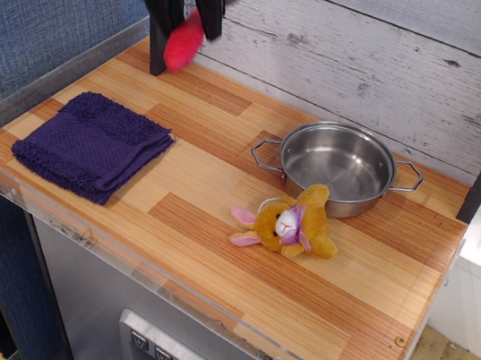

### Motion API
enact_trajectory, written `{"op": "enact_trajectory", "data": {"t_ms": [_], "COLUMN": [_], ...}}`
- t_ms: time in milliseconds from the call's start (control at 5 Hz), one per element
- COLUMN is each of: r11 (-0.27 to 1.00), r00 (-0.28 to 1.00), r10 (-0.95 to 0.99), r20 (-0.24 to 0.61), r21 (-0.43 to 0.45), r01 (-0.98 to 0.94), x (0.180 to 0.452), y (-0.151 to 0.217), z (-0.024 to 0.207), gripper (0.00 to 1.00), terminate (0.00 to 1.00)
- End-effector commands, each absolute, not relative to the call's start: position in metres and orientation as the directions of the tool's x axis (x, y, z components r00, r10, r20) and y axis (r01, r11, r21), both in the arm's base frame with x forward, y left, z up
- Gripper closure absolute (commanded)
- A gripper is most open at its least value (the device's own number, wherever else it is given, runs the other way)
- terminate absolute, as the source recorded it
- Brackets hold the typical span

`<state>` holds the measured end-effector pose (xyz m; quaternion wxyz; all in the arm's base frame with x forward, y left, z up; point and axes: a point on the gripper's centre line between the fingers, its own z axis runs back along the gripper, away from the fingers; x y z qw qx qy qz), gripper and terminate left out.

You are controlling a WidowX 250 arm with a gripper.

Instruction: Place the red scooper on the front right corner of the counter.

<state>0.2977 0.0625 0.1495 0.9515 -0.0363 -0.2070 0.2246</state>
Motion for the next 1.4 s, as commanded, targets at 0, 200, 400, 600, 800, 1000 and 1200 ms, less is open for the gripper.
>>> {"op": "enact_trajectory", "data": {"t_ms": [0,200,400,600,800,1000,1200], "r11": [0.962,0.98,0.986,0.989,0.991,0.993,0.994], "r00": [0.88,0.903,0.92,0.934,0.943,0.948,0.957], "r10": [0.267,0.186,0.135,0.095,0.064,0.033,0.012], "r20": [0.392,0.386,0.368,0.346,0.327,0.316,0.29], "r21": [-0.159,-0.145,-0.141,-0.143,-0.136,-0.117,-0.104], "r01": [-0.221,-0.139,-0.088,-0.047,-0.02,0.005,0.019], "x": [0.268,0.258,0.256,0.256,0.255,0.253,0.248], "y": [0.02,-0.002,-0.025,-0.05,-0.071,-0.081,-0.09], "z": [0.148,0.135,0.124,0.106,0.093,0.077,0.06], "gripper": [1.0,1.0,1.0,1.0,1.0,1.0,1.0], "terminate": [0.0,0.0,0.0,0.0,0.0,0.0,0.0]}}
